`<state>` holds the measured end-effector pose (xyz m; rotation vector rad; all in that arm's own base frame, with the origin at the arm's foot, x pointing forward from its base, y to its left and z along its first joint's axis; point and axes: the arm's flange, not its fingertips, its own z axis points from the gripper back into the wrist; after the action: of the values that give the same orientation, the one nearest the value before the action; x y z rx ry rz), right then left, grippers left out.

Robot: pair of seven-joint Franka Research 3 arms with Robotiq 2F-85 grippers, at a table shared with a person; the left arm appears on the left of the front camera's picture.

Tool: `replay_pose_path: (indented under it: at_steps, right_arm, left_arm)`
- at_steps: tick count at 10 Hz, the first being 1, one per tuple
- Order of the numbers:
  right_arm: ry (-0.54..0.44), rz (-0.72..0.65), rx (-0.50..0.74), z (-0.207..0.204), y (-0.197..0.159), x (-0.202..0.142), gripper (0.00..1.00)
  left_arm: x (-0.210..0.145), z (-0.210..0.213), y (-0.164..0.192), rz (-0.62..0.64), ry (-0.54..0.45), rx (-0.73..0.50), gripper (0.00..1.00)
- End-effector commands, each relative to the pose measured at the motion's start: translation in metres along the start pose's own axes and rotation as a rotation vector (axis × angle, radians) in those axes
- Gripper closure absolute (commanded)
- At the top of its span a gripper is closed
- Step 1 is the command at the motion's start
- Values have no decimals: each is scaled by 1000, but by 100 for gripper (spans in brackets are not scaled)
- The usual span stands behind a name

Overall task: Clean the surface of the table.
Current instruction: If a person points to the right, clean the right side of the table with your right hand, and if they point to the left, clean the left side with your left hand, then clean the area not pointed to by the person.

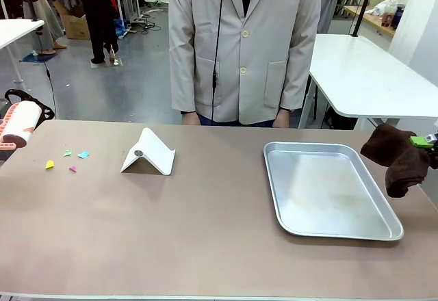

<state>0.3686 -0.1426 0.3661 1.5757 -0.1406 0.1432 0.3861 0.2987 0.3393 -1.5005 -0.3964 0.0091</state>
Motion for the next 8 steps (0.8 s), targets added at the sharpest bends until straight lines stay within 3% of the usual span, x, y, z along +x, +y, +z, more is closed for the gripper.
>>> replay_pose_path:
  at_steps: [1, 8]
  right_arm:
    - [5, 3, 16, 0, 6, 5, 89]
    - [5, 3, 16, 0, 6, 5, 89]
  left_arm:
    - [-3, -1, -3, -18, 0, -9, 100]
    - [-3, -1, -3, -18, 0, -9, 100]
